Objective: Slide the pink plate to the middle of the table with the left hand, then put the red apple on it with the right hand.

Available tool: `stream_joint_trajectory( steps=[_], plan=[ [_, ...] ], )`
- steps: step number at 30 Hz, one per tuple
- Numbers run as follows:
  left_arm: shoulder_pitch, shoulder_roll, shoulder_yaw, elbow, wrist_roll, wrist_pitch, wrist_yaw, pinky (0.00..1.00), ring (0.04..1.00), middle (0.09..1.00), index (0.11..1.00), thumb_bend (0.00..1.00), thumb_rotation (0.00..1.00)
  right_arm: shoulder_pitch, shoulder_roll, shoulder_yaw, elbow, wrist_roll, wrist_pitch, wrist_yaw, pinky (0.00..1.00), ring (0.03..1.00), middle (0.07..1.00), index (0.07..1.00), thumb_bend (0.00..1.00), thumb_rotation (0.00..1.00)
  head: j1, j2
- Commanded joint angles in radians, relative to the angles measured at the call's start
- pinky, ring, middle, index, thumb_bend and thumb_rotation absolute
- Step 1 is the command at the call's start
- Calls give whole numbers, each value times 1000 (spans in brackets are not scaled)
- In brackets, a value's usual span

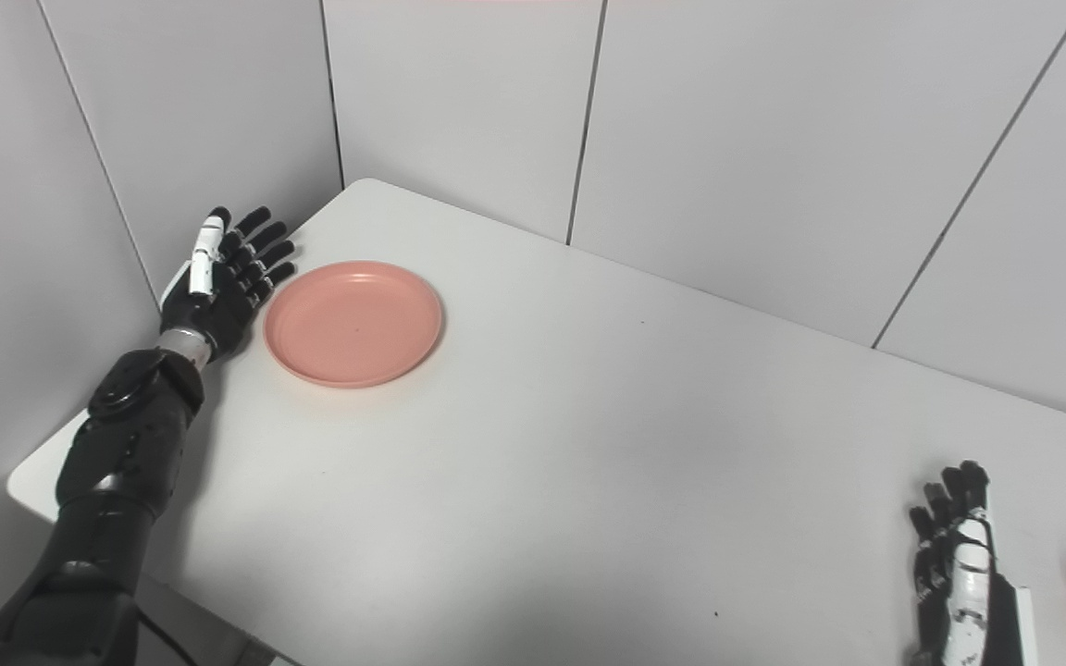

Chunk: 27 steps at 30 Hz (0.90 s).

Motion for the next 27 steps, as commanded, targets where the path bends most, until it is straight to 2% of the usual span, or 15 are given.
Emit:
stream_joint_trajectory(
  steps=[1,7,12,15,22,27],
  plan=[
    [-40,35,-4,15,-2,-25,-10,891,875,876,856,323,1000,62,6,-1,50,5,9,4,1000,1000,1000,1000,122,1000,-3,1],
    [-49,35,-4,42,-5,-14,-7,872,866,868,849,293,1000,63,8,-1,49,8,6,5,1000,1000,1000,1000,112,1000,-6,2],
    [-55,29,-5,64,-32,0,-39,879,879,887,875,310,1000,64,7,-1,45,4,14,1,1000,1000,1000,1000,118,1000,-7,3],
    [-59,29,-18,83,-25,-16,-43,889,886,888,882,304,1000,65,9,-2,43,3,16,-2,1000,1000,1000,1000,115,1000,-7,3],
    [-87,35,-52,165,-12,-62,-59,858,855,858,848,362,1000,66,9,-3,42,11,16,2,1000,1000,1000,1000,125,1000,-8,3],
    [-90,34,-72,176,-16,-65,-79,848,855,861,855,388,1000,66,9,-2,41,9,19,1,1000,1000,1000,1000,128,1000,-9,4]
  ],
)
